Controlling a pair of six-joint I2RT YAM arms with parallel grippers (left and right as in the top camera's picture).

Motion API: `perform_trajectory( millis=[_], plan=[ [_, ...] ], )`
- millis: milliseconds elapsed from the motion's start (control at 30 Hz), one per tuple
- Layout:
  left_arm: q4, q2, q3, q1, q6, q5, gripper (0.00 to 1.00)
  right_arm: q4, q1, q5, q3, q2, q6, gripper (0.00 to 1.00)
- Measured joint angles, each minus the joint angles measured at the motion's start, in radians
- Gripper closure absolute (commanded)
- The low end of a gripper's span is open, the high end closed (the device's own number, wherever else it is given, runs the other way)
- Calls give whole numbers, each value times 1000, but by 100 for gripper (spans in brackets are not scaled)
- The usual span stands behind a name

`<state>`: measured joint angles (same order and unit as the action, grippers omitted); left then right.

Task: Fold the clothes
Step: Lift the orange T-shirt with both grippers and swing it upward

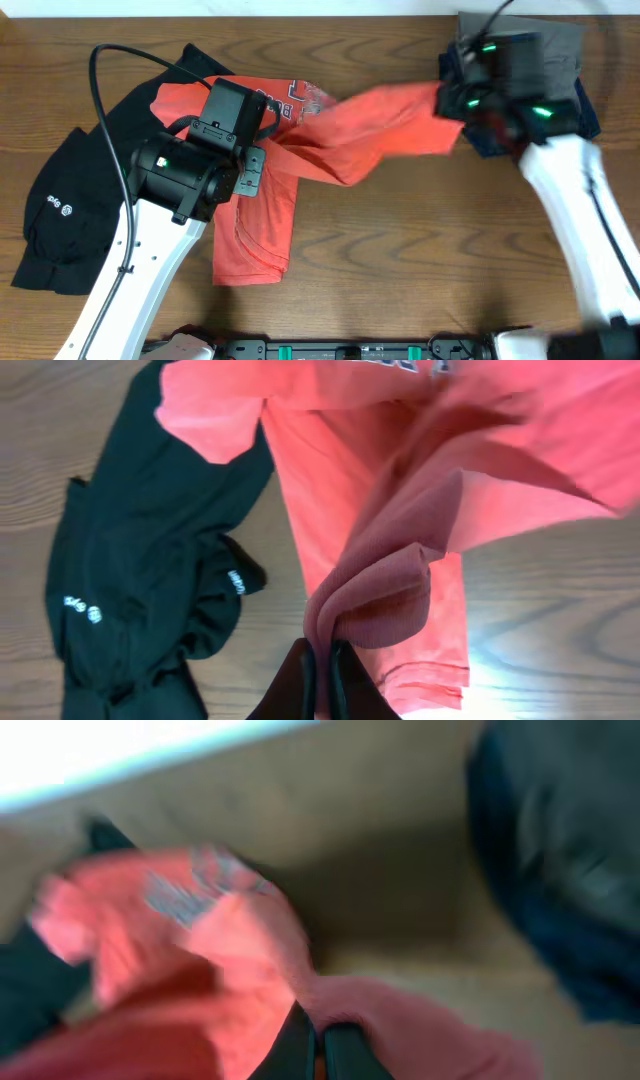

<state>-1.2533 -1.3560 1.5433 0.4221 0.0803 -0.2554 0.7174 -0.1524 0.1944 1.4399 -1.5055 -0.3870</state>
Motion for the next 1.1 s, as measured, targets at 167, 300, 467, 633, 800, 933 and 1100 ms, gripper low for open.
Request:
perform_trajectory(
  millis=[167, 300, 467, 633, 800, 933, 1100],
  plan=[
    [25, 10, -1, 0, 32, -85, 94, 24, 46, -14, 12, 119, -16, 99],
    [80, 70, -11, 0, 45, -158, 94, 47, 86, -23, 10, 121, -23, 99],
    [155, 204, -13, 0, 51, -269, 94, 79, 109, -30, 6, 121, -24, 99],
    [301, 349, -13, 0, 29, -407, 94, 115, 136, -30, 9, 148, -23, 99],
    [578, 469, -16, 0, -63, -486, 94, 169, 227, -23, 86, 200, -23, 99],
    [777, 540, -16, 0, -155, -505, 94, 215, 320, -6, 208, 254, -16, 99],
    [839, 567, -13, 0, -223, -509, 94, 285, 396, 16, 364, 316, -5, 99]
  ],
)
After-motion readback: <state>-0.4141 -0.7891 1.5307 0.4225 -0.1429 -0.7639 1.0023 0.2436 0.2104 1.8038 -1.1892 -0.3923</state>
